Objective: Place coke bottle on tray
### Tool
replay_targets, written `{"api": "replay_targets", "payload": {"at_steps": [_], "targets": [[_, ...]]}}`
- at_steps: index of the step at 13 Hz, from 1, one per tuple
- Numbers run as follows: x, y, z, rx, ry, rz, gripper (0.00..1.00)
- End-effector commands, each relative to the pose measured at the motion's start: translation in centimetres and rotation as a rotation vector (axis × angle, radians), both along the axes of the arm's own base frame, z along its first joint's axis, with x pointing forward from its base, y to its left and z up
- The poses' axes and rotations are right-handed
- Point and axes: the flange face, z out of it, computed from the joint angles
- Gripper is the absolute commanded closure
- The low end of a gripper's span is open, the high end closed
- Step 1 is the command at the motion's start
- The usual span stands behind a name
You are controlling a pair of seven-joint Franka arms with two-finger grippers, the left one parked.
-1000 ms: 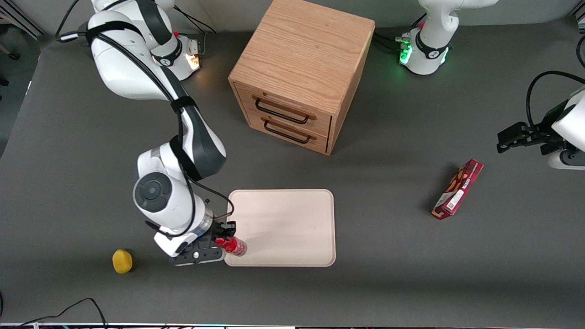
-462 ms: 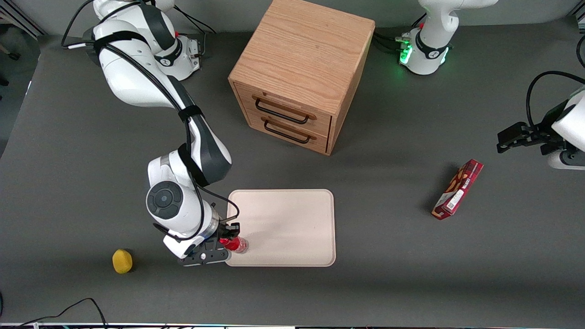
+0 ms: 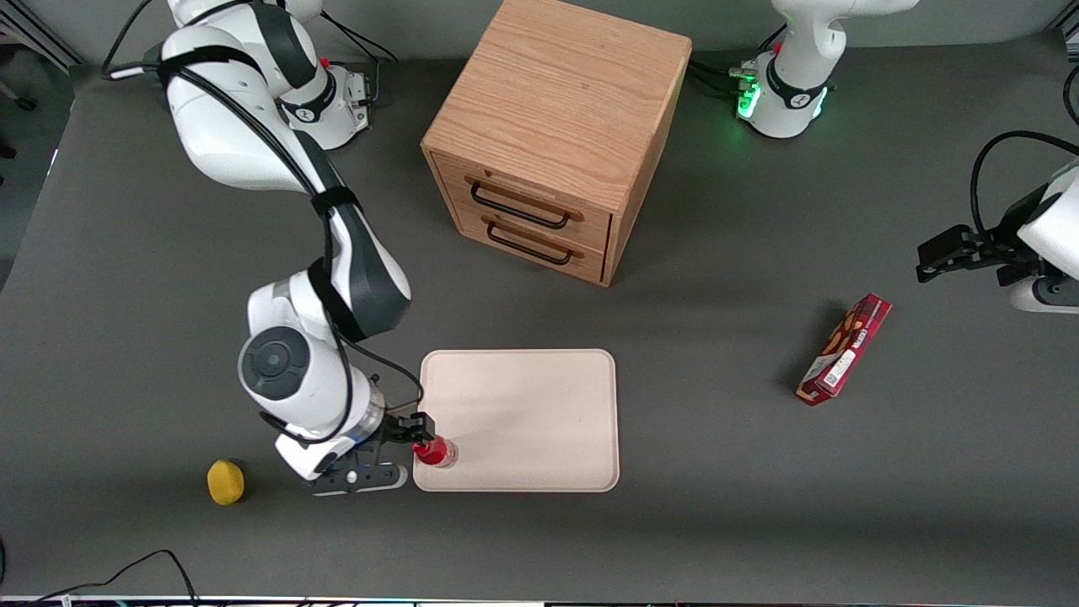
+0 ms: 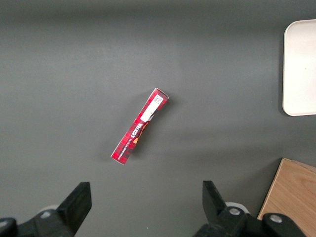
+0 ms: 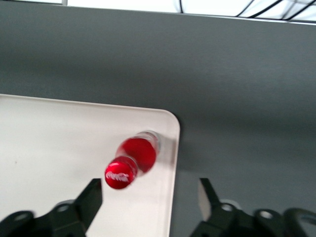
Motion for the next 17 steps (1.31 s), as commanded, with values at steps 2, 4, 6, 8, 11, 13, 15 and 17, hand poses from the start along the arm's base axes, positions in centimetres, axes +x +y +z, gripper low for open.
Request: {"api": "replay_targets", "payload": {"at_steps": [2, 4, 6, 8, 11, 13, 15, 17], "targets": [[-2.5, -4.5, 6.9, -0.03, 0.108, -0.05, 0.0], [-5.2, -7.4, 10.6, -0.034, 0.118, -0.077, 0.0], [-9.1, -11.8, 14.3, -0.028, 0.12, -0.118, 0.0], [-12.3, -15.4, 17.0, -0.03, 0.122, -0.137, 0.0], [-16.9, -18.8, 20.9, -0.036, 0.132, -0.14, 0.0], [-18.6, -20.2, 23.2, -0.039, 0.141, -0.145, 0.0], [-19.3, -20.3, 24.1, -0.047, 0.168, -0.103, 0.0], [-19.3, -20.5, 25.0, -0.044, 0.157, -0.089, 0.0]]}}
